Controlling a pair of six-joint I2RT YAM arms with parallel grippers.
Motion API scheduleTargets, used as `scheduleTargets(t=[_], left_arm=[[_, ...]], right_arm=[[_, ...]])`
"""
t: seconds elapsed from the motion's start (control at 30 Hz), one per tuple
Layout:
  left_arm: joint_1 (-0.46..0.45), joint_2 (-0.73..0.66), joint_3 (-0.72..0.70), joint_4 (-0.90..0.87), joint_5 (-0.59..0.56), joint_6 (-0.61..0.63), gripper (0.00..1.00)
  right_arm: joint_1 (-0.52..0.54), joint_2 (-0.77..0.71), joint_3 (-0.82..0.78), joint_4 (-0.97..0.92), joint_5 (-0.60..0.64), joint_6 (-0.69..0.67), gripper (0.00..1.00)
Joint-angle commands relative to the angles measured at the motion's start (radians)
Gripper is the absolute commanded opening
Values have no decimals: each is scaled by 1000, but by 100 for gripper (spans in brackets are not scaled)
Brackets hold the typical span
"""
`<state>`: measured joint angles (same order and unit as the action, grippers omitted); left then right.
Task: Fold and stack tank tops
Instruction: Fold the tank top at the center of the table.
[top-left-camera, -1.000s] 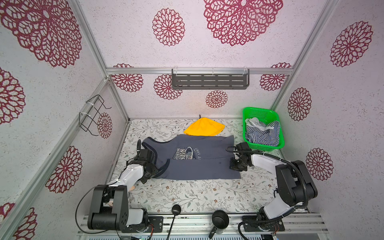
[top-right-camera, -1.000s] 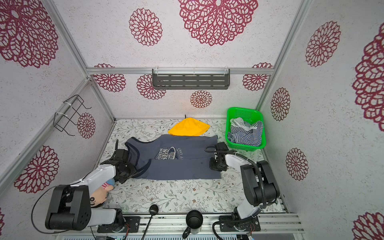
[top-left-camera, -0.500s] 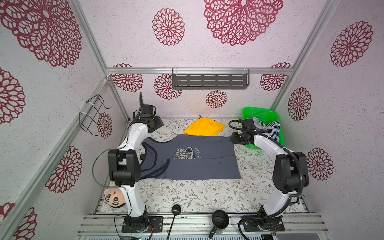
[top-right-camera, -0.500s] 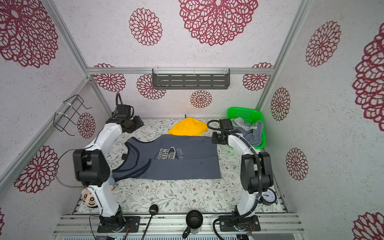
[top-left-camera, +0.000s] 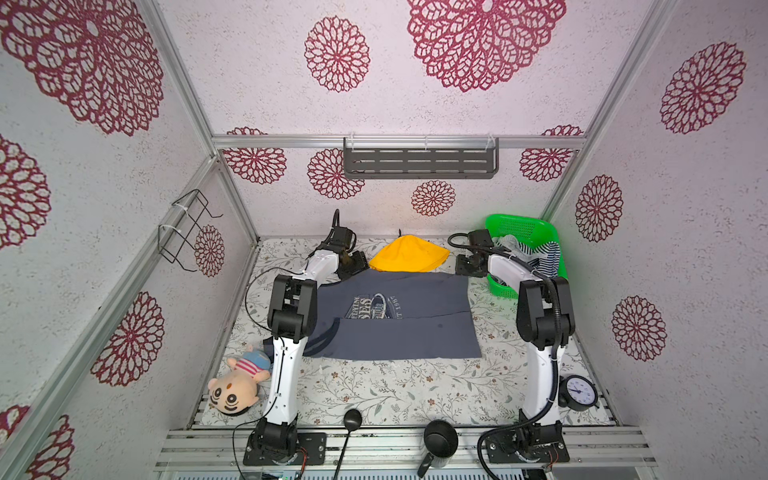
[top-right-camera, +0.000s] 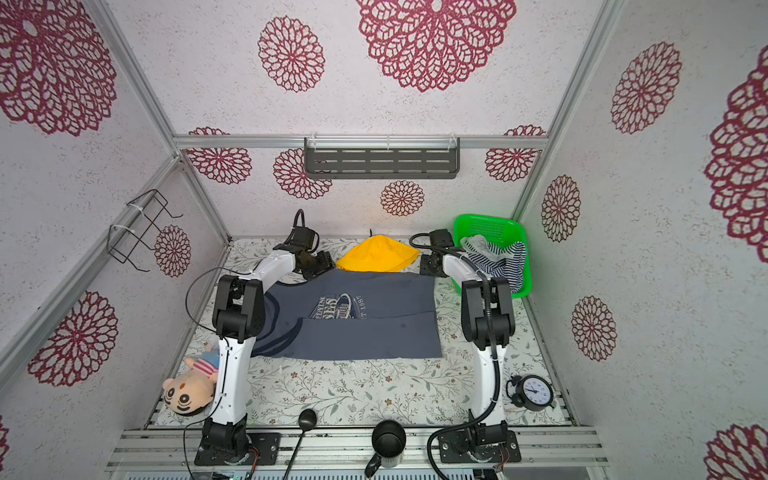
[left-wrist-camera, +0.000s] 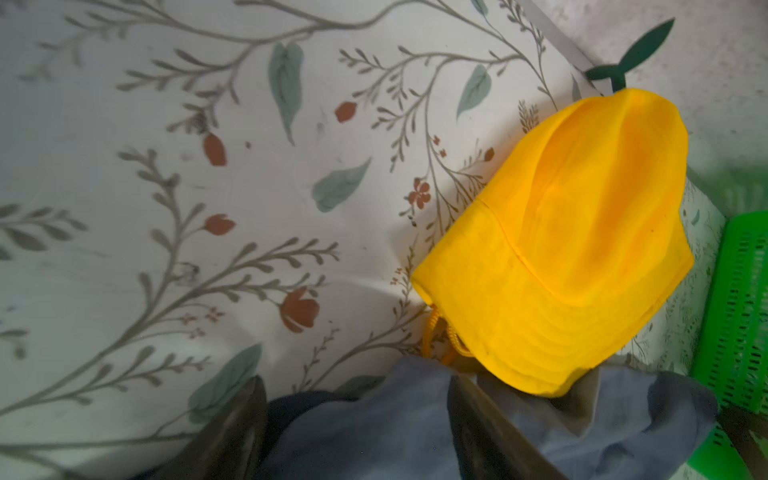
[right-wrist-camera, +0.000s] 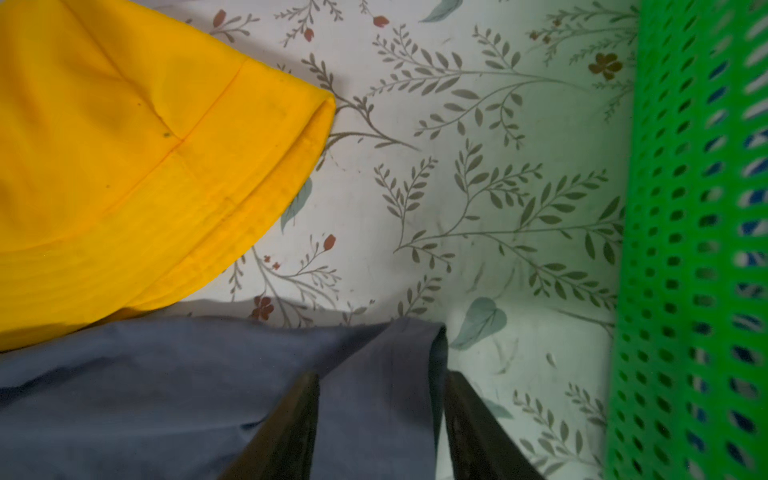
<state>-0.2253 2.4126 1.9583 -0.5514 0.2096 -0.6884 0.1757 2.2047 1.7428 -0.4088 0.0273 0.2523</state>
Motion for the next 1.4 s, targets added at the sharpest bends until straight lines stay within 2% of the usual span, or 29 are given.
scheduleTargets(t=[0.0,0.07,0.13,0.23,0.27,0.33,0.7,0.87,0.97,1.03,1.1,1.17,1.3,1.37], left_arm=[[-7,-27,-38,43,40,-22,63],[-8,-30,-50,50,46,-27,55],[-6,-44,-60,61,62,-27,43],[-3,-72,-71,72,70,-18,18],[-2,-83,-72,71,68,-13,10],[2,-106,-81,73,59,-5,4],[8,-288,-297,241,21,47,3],[-16,-391,-431,222,-32,104,8],[-60,-458,-546,215,-73,140,9],[-88,-501,-595,186,-92,171,21],[-104,-529,-621,126,-112,195,52],[-106,-571,-644,98,-138,200,67],[-96,-651,-650,77,-175,179,72],[-91,-645,-629,70,-164,138,72]], right_arm=[[3,45,73,-39,31,45,52],[4,75,109,-56,29,48,51],[5,92,130,-59,24,46,42],[5,79,126,-33,12,25,8],[4,67,120,-24,5,17,0],[4,38,102,1,-9,-5,0],[4,-210,-205,252,-122,-262,0],[5,-376,-438,351,-160,-318,0],[5,-479,-598,393,-203,-318,5],[1,-523,-662,373,-235,-309,16],[-11,-562,-712,346,-264,-278,40],[-35,-588,-723,310,-298,-243,49],[-85,-613,-669,217,-307,-146,49],[-88,-595,-615,157,-293,-100,42]])
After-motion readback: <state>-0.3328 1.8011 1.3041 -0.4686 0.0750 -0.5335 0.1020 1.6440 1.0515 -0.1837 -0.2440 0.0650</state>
